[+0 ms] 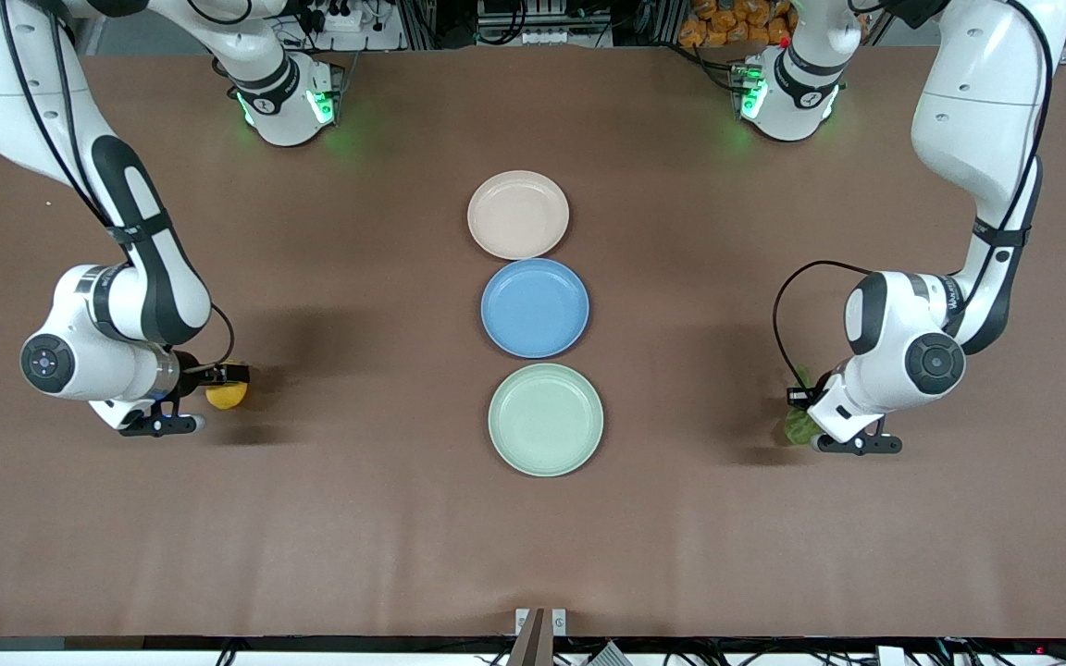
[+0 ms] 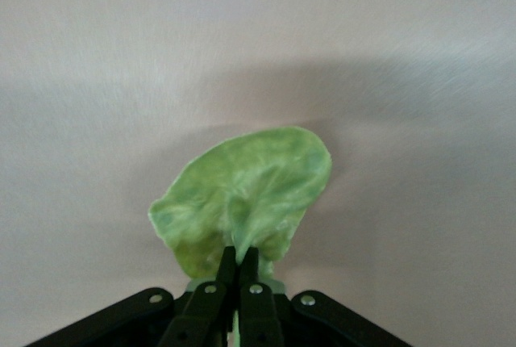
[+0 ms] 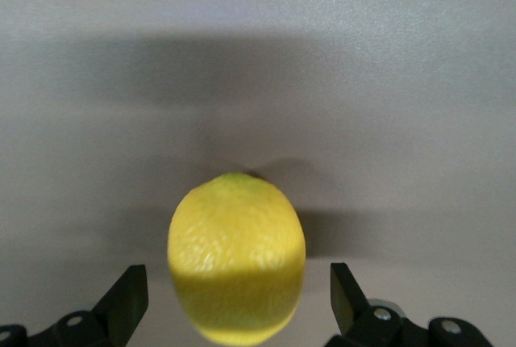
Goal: Place lemon and lettuce in plates
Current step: 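Carry the lettuce with the left gripper onto the pale green plate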
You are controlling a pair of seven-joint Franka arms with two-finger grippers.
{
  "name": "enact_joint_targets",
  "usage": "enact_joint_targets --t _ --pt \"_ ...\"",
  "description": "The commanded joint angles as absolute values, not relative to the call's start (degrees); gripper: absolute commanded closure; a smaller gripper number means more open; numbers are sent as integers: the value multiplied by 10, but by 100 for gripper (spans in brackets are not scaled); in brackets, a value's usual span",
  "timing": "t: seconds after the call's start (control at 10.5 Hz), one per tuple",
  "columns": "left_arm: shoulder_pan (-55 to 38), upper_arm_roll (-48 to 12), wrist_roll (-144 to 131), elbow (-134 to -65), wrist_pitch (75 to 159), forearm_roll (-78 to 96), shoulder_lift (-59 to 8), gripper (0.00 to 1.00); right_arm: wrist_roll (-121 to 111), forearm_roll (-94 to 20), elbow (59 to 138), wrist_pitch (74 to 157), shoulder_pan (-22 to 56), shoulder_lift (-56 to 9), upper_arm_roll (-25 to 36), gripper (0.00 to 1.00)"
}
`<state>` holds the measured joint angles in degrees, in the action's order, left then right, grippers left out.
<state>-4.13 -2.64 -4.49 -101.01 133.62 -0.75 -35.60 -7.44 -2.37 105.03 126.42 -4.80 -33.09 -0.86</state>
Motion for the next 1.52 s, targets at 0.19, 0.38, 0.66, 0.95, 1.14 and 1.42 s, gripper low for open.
enact_joint_targets --t 0.19,0.38,0.66,0.95,1.14,1.42 --pt "-48 -116 -182 -980 1332 -4 -316 100 -75 -37 1049 1307 -58 -353 -12 72" --pt "-82 -138 -261 -943 1333 -11 -328 100 -80 -36 1049 1304 -58 -352 -12 91" --pt "-185 -132 -398 -890 1404 -11 -391 100 -97 -36 1049 1281 -57 -334 -12 100" --pt "-258 -112 -505 -884 1492 -11 -429 100 -112 -32 1076 1274 -53 -285 -12 100" --pt "-288 -94 -532 -883 1534 -10 -453 100 -112 -32 1125 1280 -52 -240 -13 100" --pt "-298 -91 -562 -884 1586 -10 -473 16 -110 -33 1178 1275 -30 -179 -14 100"
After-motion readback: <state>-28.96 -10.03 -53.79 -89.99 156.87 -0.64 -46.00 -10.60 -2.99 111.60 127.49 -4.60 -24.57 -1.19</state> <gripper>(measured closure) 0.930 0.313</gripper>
